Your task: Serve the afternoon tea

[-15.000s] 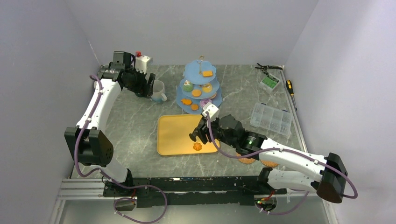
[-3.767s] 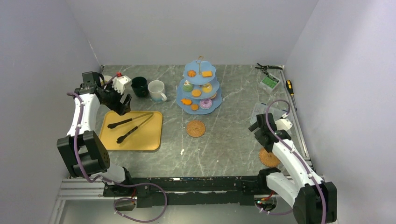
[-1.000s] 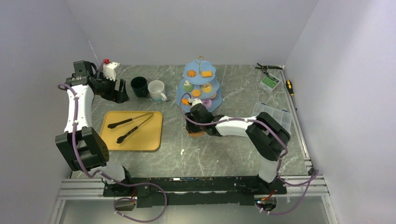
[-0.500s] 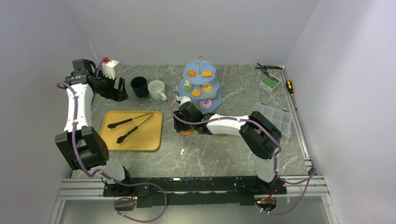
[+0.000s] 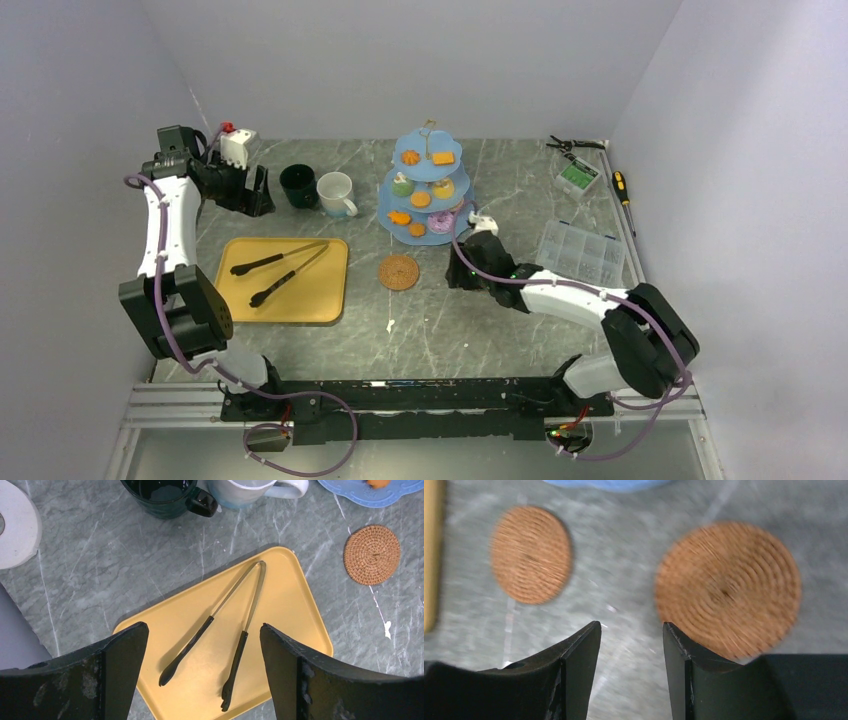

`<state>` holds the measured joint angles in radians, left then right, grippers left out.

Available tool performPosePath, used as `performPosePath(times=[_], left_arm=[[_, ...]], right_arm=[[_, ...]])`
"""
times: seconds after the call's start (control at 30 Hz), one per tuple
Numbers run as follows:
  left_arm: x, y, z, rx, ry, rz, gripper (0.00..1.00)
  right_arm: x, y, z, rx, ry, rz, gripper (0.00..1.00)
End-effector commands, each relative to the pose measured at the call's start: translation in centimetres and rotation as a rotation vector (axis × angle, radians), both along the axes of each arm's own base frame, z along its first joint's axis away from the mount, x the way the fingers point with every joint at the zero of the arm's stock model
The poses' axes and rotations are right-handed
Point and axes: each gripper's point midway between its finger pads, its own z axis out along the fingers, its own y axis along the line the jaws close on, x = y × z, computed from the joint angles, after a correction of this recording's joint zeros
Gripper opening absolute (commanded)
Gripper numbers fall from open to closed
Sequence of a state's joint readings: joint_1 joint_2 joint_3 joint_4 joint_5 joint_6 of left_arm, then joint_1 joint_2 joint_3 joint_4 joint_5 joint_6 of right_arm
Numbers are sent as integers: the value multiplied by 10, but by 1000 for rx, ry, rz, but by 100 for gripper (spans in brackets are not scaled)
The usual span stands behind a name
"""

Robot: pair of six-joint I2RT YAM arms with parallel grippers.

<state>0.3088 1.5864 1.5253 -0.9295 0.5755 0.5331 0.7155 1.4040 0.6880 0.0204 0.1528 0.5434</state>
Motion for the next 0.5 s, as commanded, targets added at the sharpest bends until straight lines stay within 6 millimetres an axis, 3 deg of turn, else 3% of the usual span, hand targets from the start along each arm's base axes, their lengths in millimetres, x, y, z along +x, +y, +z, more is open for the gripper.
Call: performPosePath(times=[0.0,0.23,0.47], left_arm=[[18,8,6,26,-31,29,88],[43,21,-12,37,0,64,87],[74,20,-33,39,24,53,86]], right_arm=[[-5,-28,-13,1,34,-75,52],[6,-36,-43,-49,90,-77,49],[22,-20,-44,-47,83,-16,47]])
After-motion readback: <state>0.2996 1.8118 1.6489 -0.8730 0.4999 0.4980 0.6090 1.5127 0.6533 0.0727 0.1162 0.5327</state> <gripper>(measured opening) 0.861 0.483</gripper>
